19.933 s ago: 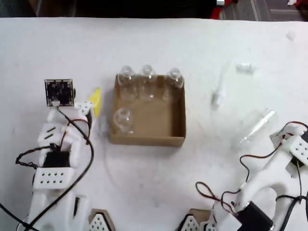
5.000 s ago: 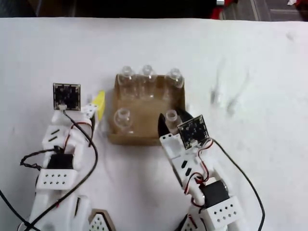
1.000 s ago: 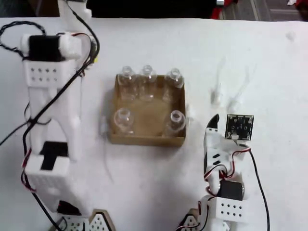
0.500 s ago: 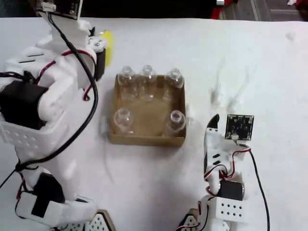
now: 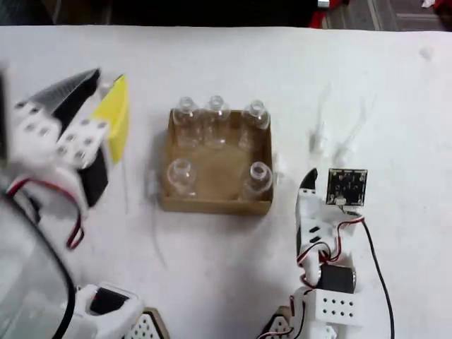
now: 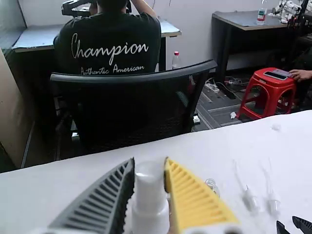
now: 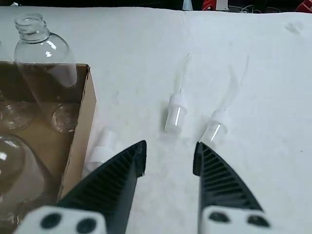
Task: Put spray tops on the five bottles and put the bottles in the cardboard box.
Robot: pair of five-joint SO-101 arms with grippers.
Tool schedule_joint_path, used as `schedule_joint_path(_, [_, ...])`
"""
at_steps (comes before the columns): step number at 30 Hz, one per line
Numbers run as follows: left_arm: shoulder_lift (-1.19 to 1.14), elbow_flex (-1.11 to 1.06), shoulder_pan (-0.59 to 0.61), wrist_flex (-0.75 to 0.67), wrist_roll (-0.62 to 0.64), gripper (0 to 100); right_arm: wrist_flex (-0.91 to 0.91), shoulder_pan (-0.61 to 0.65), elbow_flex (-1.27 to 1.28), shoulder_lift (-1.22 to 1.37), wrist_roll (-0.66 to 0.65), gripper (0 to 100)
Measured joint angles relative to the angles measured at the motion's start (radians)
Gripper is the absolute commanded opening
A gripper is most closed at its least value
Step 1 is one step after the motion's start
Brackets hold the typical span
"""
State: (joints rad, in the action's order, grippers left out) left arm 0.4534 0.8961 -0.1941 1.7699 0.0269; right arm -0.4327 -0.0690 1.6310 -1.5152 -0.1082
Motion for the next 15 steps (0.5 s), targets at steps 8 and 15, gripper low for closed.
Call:
schedule_joint_path(8, [0.173,-0.493,-0.002,-0.224,0.0,2,0.002,0.002,0.0,0.0,0.0,13.8])
schedule_joint_path(15, [0.465,-1.046,0.0,-0.775,-0.018,3,0.002,0.0,0.0,0.0,0.0,13.8])
